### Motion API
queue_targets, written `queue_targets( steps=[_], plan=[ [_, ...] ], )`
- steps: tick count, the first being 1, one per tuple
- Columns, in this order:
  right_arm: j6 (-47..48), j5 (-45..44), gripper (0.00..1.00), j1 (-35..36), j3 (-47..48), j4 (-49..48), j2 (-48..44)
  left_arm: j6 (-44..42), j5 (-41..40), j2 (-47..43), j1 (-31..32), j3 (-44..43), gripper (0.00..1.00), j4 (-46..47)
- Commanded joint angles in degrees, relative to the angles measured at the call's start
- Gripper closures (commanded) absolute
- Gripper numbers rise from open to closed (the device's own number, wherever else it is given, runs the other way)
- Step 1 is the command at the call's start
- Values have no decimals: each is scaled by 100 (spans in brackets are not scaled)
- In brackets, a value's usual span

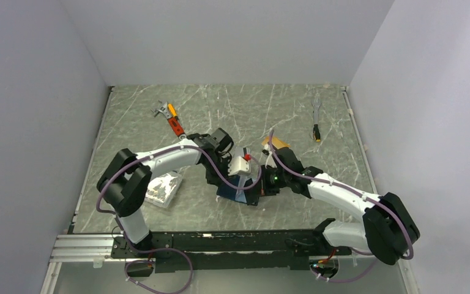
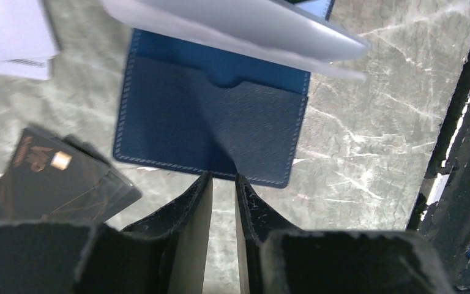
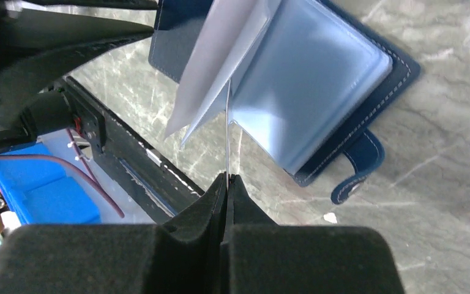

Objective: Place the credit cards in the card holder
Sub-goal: Insert the credit card into the card holder.

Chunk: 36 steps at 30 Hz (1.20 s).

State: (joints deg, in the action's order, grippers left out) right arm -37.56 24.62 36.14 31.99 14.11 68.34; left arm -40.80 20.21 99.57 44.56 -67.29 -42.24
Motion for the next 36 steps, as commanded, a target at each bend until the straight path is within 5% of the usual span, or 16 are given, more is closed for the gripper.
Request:
queue_targets(
  steps=[1,13,16,17,18,19,23,27,36],
  plan=[
    [108,58,100,88,339,-411,268,6,646,-457,-328,-283,74,-304],
    [297,76,100,198,938,-725,1393,155,1203,-504,-982,-279,74,-436],
    [319,70,100,196,970,-730,1523,785,1355,-340,-1089,-531,65,-533],
    [327,58,100,202,954,-736,1539,935,1565,-273,-1125,-617,44,-614],
    [333,49,100,201,936,-724,1542,1136,1661,-208,-1144,-629,5,-625],
    [341,48,100,202,916,-714,1542,1339,1772,-137,-1180,-628,1,-605],
    [339,13,100,192,788,-707,1461,2069,2002,141,-1282,-502,2,-374],
    [311,18,100,185,674,-776,1415,2605,2273,397,-1317,-427,22,-214],
    [226,86,100,142,475,-983,1399,3178,2547,939,-1319,-318,37,120]
  ],
)
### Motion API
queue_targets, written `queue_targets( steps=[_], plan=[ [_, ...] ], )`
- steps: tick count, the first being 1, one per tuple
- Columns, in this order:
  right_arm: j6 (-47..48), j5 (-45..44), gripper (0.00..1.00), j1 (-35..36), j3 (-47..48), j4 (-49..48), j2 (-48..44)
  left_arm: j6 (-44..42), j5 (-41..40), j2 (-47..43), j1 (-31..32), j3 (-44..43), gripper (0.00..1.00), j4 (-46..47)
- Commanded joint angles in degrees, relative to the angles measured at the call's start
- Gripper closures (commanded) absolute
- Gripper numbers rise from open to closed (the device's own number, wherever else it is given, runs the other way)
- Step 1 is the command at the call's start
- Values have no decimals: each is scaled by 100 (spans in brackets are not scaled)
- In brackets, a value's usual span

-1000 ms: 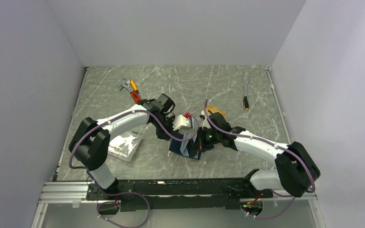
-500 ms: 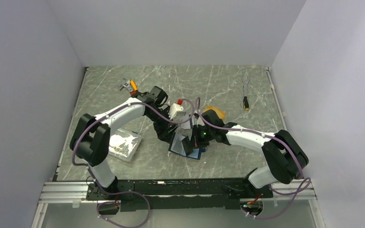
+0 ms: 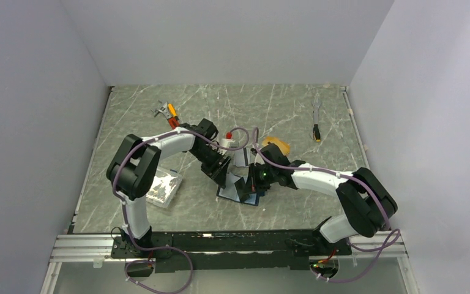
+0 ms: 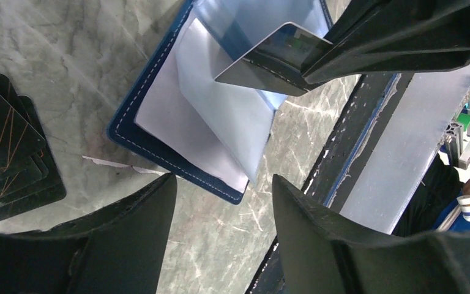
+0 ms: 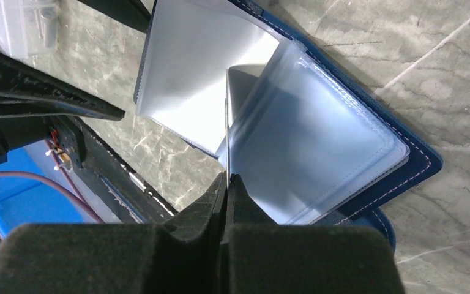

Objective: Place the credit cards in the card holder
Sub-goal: Insert the credit card into the card holder.

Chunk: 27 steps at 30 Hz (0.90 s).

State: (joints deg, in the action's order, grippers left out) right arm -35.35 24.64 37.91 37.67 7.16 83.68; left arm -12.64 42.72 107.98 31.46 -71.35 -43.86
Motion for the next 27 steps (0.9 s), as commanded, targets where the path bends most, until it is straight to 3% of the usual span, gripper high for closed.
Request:
queue_targets(
  steps=[1,5,8,13,18,27],
  plan=[
    [-12,82,100,-59,-132,-304,-160,401,312,138,-17,107,39,316],
    [-79,138,100,-123,-279,-441,-216,434,218,300,-16,104,49,340],
    [-129,172,100,-146,-371,-523,-248,432,225,338,-16,92,50,312],
    [-96,176,100,-193,-414,-441,-309,343,86,201,-78,115,45,189],
    [-51,195,100,-267,-427,-362,-404,391,200,127,-150,259,29,156],
    [-144,256,100,-275,-466,-532,-314,825,920,416,-16,160,32,425]
  ],
)
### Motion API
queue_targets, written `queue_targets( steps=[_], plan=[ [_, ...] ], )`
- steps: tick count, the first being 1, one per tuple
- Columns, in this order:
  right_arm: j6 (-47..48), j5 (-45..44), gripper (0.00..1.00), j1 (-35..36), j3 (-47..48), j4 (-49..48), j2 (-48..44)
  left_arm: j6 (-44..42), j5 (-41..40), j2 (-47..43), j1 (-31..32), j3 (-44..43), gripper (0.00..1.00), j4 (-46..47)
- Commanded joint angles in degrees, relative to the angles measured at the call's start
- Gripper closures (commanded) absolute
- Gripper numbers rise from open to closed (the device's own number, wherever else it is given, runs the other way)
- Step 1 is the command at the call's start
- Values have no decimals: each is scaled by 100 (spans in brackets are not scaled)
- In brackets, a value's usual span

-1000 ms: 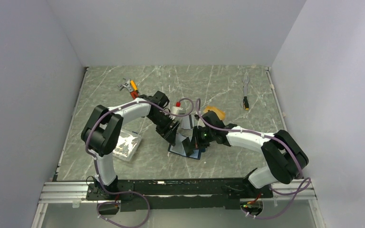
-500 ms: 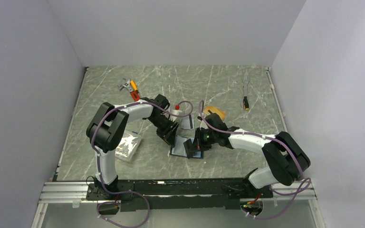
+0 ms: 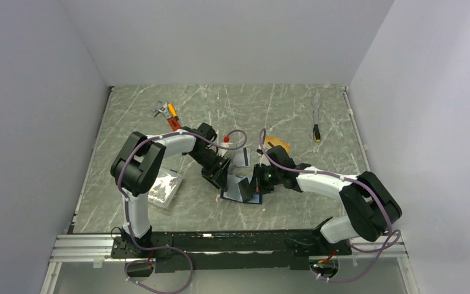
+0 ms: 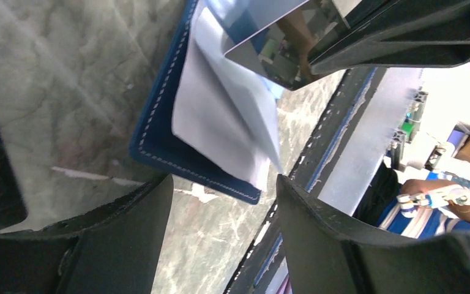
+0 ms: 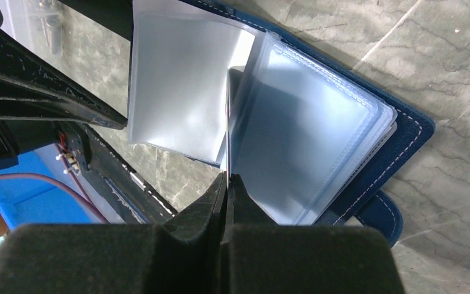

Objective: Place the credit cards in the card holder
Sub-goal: Insert the credit card into the card holder.

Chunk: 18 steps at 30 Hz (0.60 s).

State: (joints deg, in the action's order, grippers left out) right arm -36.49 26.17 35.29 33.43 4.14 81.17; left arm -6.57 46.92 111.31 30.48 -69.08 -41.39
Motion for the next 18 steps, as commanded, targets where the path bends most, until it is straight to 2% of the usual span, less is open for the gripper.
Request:
queue_targets(
  steps=[1,9,14,18],
  plan=[
    [-45,111,100,-14,-51,-255,-51,250,619,85,89,-84,32,213],
    [-173,216,100,2,-98,-550,54,387,766,65,132,-51,43,430],
    [-216,244,100,50,-74,-622,121,409,847,56,138,-150,44,438],
    [-217,261,100,110,-36,-653,163,449,758,30,140,-198,51,513]
  ],
)
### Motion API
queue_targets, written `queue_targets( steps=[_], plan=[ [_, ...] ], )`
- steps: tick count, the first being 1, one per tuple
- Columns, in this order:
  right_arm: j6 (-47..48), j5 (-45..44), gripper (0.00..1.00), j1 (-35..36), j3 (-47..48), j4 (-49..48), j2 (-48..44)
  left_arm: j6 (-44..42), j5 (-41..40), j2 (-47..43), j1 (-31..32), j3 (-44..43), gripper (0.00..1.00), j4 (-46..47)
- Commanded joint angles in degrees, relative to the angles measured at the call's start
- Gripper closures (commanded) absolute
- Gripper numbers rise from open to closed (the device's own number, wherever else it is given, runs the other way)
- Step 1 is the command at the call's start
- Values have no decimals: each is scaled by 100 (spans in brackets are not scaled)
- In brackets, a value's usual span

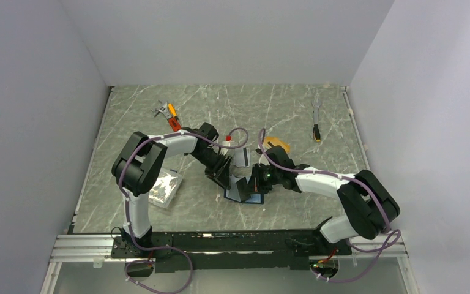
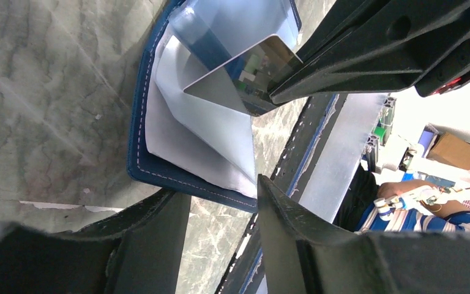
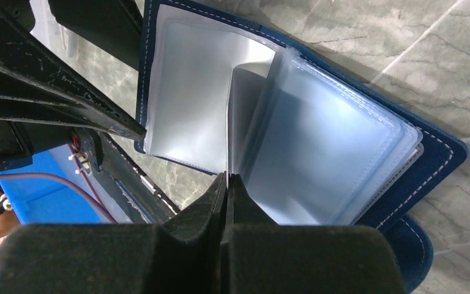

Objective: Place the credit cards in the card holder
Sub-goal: Insert the credit card into the card holder.

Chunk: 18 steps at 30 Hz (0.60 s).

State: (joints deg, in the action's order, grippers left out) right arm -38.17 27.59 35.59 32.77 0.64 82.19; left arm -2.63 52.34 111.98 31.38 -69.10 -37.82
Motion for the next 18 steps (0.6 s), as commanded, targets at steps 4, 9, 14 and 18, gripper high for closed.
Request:
queue_targets(
  steps=[4,9,14,18],
  plan=[
    [-54,110,100,130,64,-301,99,75,184,-8,59,-275,55,173],
    [-67,60,100,161,70,-306,136,49,340,-155,56,-232,52,151],
    [-51,20,100,173,71,-265,114,-41,383,-266,39,-148,49,75],
    [-56,14,100,182,101,-235,63,-27,197,-216,41,-154,49,115]
  ],
)
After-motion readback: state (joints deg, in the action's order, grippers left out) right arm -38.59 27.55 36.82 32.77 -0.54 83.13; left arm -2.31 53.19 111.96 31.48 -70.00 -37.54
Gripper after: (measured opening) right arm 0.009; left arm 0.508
